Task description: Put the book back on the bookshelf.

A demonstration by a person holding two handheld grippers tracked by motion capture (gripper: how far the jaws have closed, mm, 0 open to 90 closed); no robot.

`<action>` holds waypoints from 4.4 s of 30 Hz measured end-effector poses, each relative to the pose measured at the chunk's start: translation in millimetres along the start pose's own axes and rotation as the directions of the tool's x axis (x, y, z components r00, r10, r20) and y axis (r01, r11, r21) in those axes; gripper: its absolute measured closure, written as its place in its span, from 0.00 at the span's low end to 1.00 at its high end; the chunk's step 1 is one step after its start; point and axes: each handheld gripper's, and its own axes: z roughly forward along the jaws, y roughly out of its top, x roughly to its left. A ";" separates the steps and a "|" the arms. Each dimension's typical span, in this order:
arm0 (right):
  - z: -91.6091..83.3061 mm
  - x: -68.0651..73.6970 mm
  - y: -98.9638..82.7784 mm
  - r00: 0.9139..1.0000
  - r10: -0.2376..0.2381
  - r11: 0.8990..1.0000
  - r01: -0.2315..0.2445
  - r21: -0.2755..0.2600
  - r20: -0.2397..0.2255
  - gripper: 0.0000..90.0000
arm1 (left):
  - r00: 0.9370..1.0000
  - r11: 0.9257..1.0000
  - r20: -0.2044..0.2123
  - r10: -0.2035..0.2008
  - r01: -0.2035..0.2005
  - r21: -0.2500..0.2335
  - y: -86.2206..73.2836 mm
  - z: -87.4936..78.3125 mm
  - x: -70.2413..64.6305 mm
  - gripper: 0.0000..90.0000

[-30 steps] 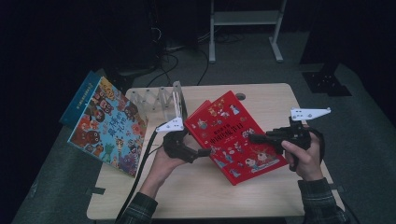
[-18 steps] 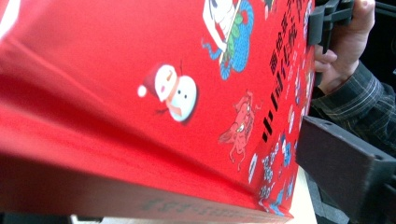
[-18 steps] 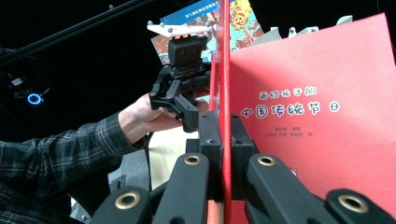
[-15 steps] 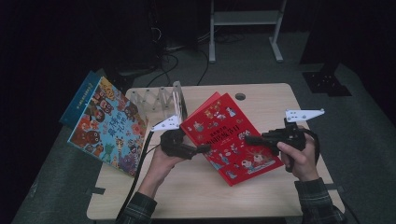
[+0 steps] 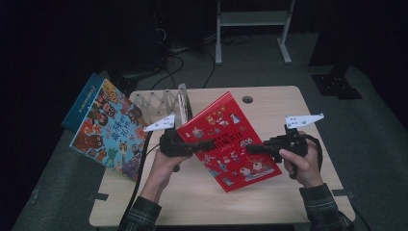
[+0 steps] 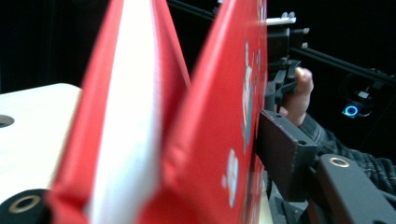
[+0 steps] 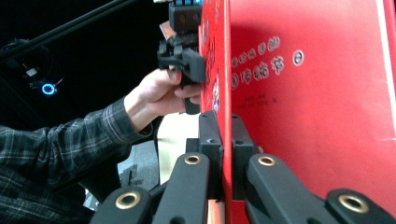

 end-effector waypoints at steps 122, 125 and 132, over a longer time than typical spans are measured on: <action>-34.0 -106.1 -103.3 0.681 -0.044 0.951 -0.195 0.239 0.731 0.26 | 0.881 0.990 -0.464 0.087 -0.024 0.141 55.2 -98.7 -44.3 0.88; -33.0 -109.1 -105.5 0.671 -0.044 0.945 -0.211 0.249 0.740 0.24 | 0.872 0.990 -0.480 0.091 -0.027 0.138 56.2 -106.9 -46.1 0.88; -30.0 -113.2 -109.7 0.646 -0.052 0.935 -0.236 0.264 0.761 0.21 | 0.850 0.990 -0.519 0.093 -0.026 0.135 57.6 -122.1 -49.4 0.88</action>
